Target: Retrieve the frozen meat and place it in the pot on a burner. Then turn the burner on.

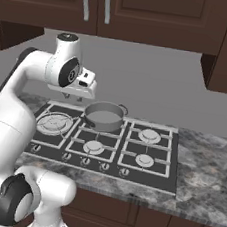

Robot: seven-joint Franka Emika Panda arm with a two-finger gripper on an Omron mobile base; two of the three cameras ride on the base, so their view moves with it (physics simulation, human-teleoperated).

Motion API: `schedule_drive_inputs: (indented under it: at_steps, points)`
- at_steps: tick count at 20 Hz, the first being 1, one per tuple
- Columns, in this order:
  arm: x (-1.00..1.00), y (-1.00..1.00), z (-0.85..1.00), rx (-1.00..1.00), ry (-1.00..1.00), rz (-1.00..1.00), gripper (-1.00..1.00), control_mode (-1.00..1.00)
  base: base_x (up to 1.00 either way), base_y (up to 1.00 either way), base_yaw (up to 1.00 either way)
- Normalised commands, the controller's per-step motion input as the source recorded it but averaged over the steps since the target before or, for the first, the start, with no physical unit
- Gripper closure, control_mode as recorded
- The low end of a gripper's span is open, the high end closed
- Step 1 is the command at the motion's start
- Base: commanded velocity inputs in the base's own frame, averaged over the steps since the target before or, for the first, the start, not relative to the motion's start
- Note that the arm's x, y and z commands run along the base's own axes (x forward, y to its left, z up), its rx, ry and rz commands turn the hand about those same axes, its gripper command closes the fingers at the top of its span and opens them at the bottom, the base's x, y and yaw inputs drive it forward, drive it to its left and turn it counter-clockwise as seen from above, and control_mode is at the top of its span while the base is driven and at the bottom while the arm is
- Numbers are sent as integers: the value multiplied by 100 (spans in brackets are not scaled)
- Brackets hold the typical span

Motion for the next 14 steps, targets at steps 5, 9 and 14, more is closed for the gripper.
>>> schedule_drive_inputs:
  at_steps: [5,9,14]
  points:
    - [-38,10,-1,0,-3,0,-100,-100,0,0,0]
    - [-71,56,-1,0,-8,6,-100,-100,0,0,0]
    - [-63,96,-1,0,-6,13,-100,-100,0,0,0]
